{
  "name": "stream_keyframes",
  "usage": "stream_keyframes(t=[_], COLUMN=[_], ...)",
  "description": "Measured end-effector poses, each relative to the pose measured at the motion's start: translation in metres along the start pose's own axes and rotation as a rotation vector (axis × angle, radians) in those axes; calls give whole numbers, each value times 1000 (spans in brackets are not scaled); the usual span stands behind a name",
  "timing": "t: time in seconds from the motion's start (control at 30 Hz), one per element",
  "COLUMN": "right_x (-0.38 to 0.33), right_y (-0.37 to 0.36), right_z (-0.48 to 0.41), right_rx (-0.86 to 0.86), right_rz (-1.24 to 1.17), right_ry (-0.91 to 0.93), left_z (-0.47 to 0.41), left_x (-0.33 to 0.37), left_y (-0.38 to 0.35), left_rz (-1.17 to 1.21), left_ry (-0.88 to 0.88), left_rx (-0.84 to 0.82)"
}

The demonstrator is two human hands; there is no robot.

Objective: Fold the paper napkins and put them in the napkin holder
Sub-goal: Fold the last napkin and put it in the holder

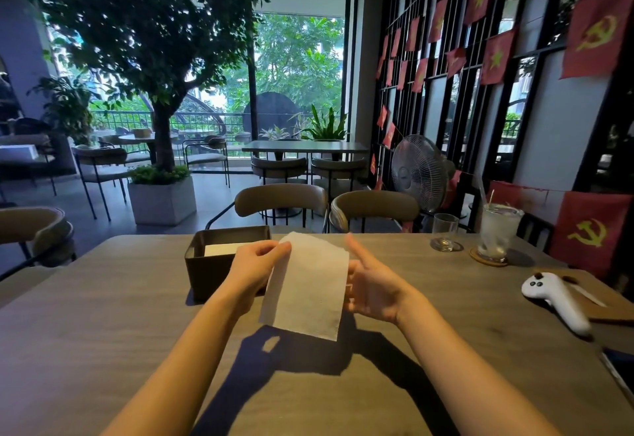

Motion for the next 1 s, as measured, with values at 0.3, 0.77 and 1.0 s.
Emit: stream_keyframes(t=[0.3,0.77,1.0], right_x=[-28,-54,-55], right_y=[4,1,0], right_z=[14,29,30], right_rx=[312,325,340], right_rz=[181,18,-50], right_ry=[351,624,594], left_z=[-3,-5,-3], left_x=[13,36,24], left_y=[11,19,25], left_rz=[30,58,151], left_ry=[-132,-267,-210], left_rx=[95,123,158])
Point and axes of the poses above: each hand's wrist, its own z-axis away from the middle knuckle, its own y-axis out of the back of the hand, x = y × z, the point moved 8 cm from there along -z, towards the middle knuckle, and after that the axes turned 13 degrees about -y, right-handed, at the moved point
